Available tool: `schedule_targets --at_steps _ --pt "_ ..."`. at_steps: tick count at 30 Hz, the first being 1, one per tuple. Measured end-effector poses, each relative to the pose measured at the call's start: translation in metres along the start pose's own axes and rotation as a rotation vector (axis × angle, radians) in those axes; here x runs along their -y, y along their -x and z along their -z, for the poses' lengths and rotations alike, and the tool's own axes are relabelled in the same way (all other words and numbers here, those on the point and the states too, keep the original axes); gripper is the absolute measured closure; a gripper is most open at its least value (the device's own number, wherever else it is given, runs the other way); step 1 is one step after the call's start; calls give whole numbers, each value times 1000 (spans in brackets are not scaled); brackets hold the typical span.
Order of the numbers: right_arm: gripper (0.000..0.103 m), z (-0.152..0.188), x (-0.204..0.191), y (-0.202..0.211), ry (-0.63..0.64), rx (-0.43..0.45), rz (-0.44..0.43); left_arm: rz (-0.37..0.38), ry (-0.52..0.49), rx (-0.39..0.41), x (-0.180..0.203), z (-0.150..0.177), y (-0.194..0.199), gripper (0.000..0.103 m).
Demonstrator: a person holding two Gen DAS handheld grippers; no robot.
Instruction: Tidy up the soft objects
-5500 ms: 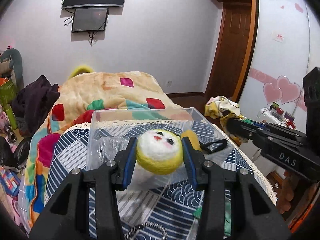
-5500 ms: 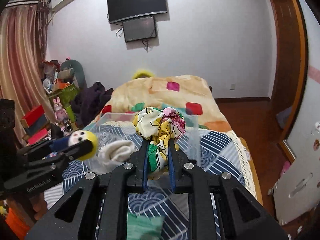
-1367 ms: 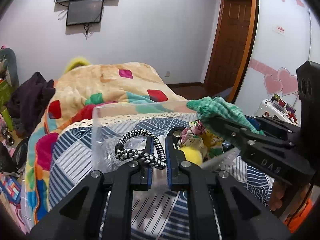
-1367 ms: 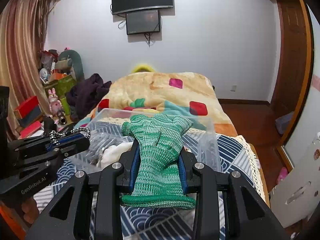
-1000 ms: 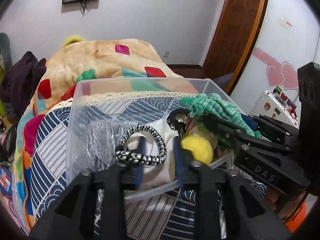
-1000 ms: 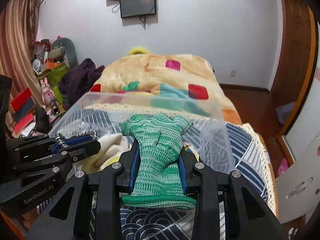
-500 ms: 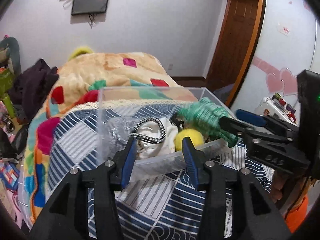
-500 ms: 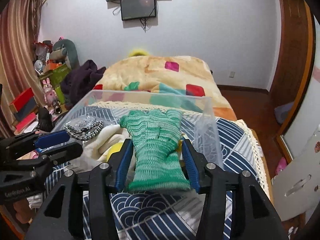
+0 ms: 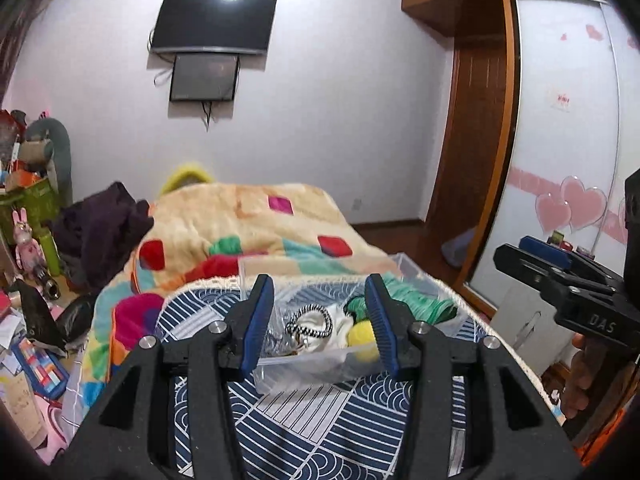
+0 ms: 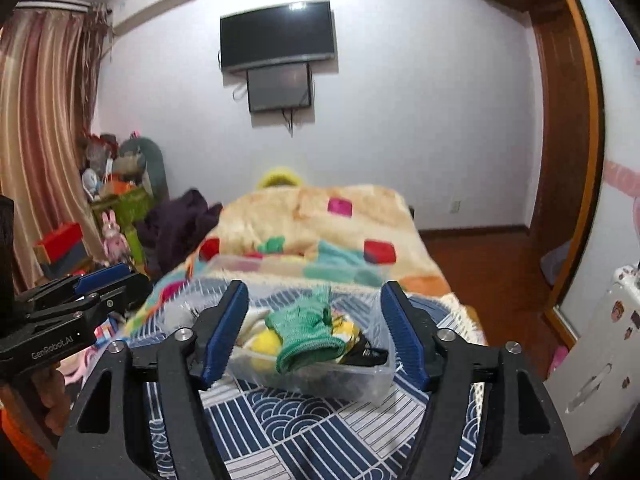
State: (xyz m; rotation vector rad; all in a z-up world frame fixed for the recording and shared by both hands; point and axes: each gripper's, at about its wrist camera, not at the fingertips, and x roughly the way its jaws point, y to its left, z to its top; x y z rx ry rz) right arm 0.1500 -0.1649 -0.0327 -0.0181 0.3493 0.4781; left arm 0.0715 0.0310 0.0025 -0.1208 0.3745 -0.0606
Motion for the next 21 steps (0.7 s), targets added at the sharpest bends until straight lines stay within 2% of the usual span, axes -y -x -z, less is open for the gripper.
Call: schedule_targets --at_steps 5,8,10,15,21 --pt "18 -4 -4 16 7 73 2 -20 -15 58 4 -4 17 42" --pt "12 -3 -6 18 7 88 -9 -38 -38 91 9 -3 26 31" --pt "4 -2 -7 18 5 98 -7 -45 -53 109 12 -2 32 27" --pt "1 3 -11 20 15 107 -3 -63 -75 131 18 2 37 14" --pt "0 9 -10 26 8 111 1 -62 -82 135 20 5 37 7"
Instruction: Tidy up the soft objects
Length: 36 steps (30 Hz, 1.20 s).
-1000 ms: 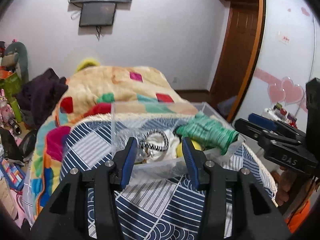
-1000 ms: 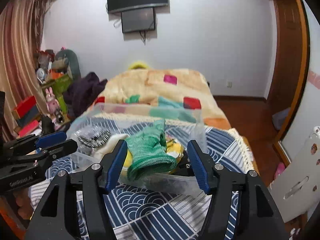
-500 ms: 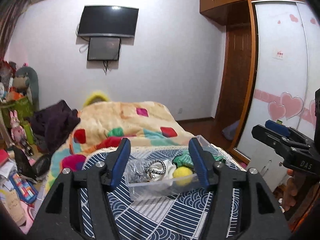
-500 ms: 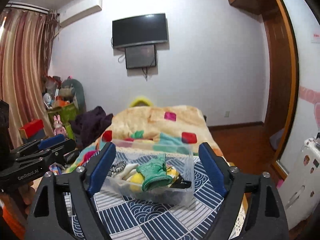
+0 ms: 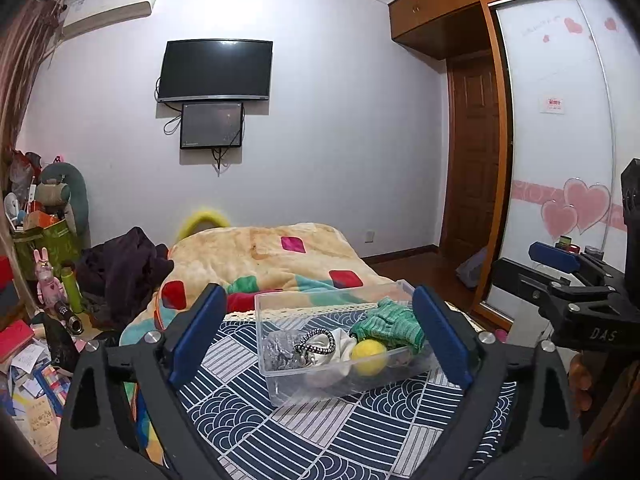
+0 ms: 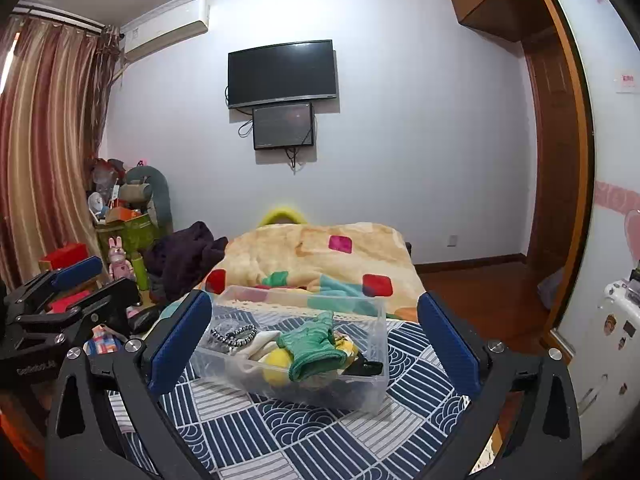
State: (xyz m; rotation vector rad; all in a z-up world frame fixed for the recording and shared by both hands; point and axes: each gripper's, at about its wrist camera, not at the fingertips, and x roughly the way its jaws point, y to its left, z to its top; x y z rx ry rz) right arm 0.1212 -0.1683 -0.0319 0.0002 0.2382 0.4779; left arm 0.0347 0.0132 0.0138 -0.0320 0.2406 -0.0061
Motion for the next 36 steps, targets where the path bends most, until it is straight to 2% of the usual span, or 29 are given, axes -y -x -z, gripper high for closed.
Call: schedule_targets --at_steps 36 --pt "0 -2 0 7 -11 10 -9 11 -5 -3 2 2 1 5"
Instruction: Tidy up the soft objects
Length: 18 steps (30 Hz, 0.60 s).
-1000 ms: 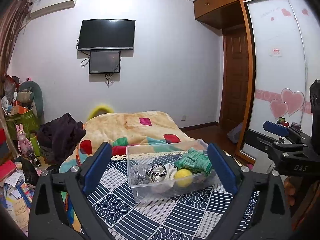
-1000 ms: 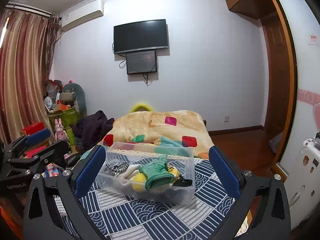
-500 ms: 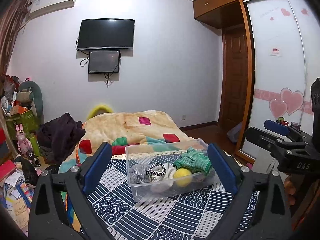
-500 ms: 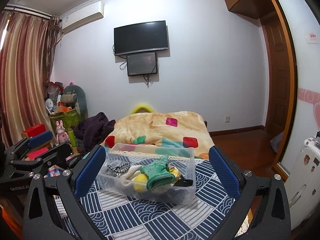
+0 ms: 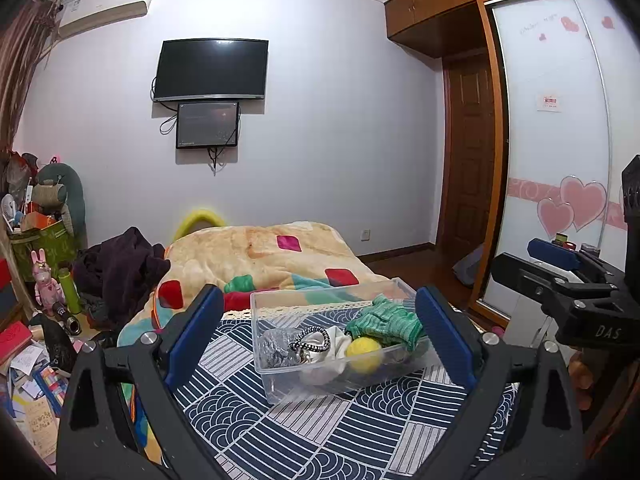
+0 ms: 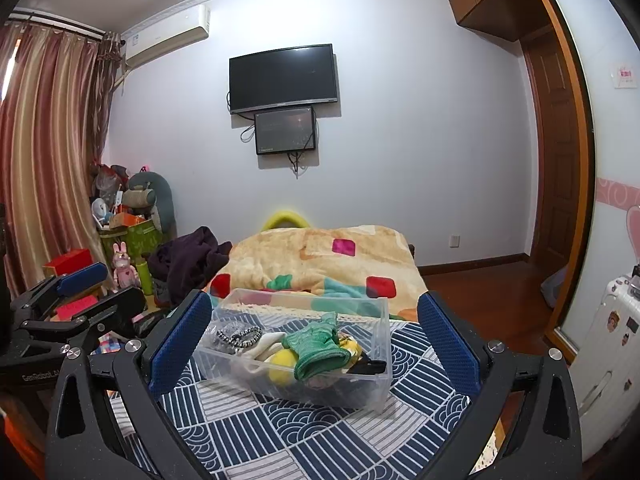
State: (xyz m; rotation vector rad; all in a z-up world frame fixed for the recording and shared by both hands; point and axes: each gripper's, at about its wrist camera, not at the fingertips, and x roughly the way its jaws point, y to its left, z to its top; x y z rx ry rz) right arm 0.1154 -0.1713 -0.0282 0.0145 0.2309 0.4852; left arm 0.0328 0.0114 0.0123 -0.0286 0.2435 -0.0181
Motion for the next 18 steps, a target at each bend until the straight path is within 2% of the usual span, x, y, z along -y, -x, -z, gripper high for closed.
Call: schedule_targets --at_steps 18 --pt "0 -4 -2 1 7 -5 4 19 16 -18 -2 0 0 5"
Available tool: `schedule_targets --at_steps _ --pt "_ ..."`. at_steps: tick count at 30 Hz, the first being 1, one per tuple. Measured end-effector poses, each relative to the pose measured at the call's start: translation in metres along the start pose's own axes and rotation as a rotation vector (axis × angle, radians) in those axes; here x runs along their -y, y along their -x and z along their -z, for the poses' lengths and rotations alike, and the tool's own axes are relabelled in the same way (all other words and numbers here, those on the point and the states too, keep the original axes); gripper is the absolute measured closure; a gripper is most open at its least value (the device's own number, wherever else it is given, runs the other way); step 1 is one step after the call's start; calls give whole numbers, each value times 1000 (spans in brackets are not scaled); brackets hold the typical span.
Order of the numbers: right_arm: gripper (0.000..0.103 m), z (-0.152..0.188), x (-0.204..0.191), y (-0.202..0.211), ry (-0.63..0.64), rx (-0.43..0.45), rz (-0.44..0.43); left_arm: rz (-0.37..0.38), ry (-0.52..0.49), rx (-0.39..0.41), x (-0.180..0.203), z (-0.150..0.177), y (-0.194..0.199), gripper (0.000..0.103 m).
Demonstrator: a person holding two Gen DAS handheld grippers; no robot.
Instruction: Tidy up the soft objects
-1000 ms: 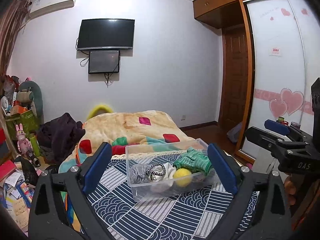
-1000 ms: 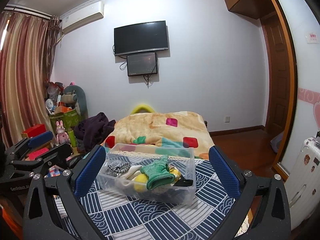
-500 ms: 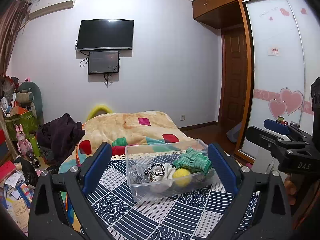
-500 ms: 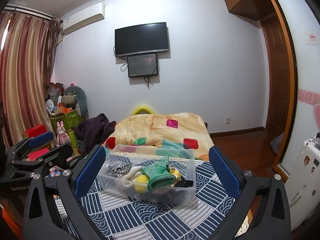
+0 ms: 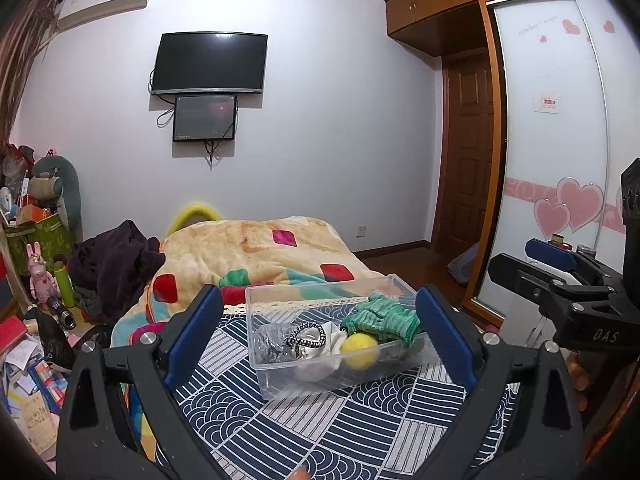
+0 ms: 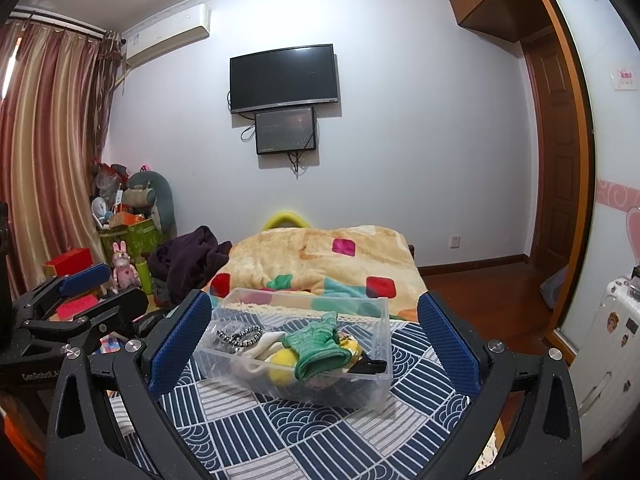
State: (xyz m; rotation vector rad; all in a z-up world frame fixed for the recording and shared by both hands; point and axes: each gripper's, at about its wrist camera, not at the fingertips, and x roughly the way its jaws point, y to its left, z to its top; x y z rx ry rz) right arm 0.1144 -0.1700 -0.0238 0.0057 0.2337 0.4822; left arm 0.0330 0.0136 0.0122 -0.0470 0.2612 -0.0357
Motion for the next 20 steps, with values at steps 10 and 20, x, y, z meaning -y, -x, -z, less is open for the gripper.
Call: schedule_targets --at_steps 10,20 --pt "0 0 -1 -2 -4 -9 -5 6 -2 2 -2 0 0 0" --pt "0 2 -3 -3 -1 -10 -2 15 8 -9 -4 1 -2 0"
